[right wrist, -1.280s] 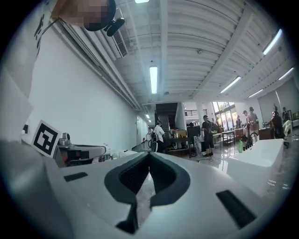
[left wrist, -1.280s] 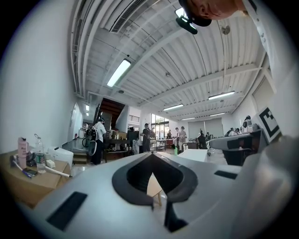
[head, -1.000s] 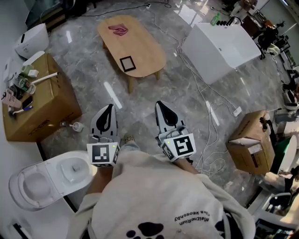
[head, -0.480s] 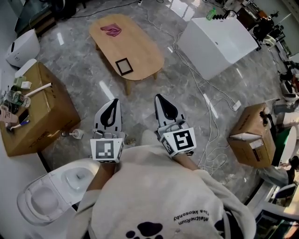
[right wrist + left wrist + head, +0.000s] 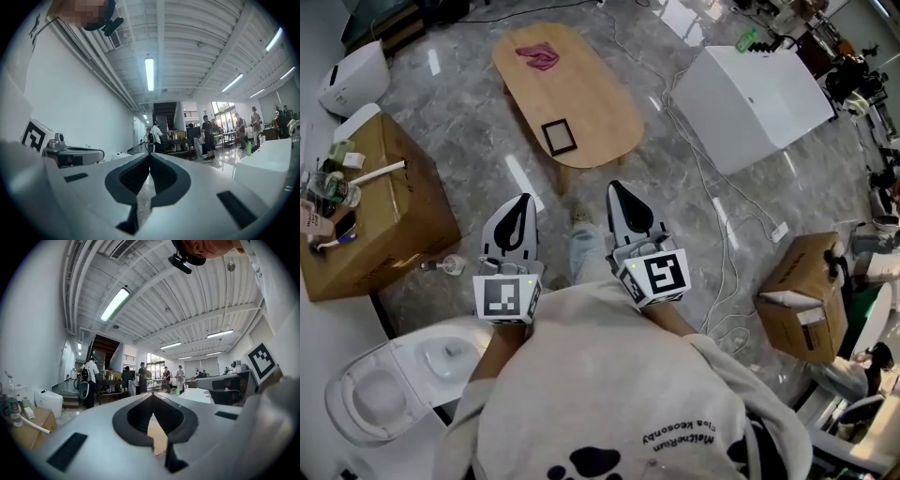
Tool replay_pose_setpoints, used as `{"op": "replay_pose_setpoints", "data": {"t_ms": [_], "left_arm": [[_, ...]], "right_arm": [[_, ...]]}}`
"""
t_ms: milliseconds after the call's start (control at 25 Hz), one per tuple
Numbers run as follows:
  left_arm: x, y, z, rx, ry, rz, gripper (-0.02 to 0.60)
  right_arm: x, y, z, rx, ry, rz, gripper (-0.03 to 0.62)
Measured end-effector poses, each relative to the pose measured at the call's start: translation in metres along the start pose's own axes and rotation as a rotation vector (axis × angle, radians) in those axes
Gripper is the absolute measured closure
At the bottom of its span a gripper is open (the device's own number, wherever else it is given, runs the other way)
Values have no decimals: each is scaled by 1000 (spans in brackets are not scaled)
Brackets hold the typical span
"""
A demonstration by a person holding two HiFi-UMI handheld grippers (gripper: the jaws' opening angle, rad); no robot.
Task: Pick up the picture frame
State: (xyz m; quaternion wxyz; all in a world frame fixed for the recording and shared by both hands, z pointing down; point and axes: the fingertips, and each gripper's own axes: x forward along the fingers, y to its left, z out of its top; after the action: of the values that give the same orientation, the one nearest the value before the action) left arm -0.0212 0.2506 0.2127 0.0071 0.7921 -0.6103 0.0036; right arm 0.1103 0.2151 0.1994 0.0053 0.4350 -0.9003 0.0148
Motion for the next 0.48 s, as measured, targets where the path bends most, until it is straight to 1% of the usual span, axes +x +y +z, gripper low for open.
{"op": "replay_pose_setpoints", "data": {"t_ms": [280, 480], "left_arm": [[63, 42, -6, -33, 24, 90, 574], [127, 54, -19, -57, 57, 93, 574]], "right_arm": [[83, -39, -6, 29, 31, 65, 586], [146, -80, -15, 39, 66, 101, 586]]}}
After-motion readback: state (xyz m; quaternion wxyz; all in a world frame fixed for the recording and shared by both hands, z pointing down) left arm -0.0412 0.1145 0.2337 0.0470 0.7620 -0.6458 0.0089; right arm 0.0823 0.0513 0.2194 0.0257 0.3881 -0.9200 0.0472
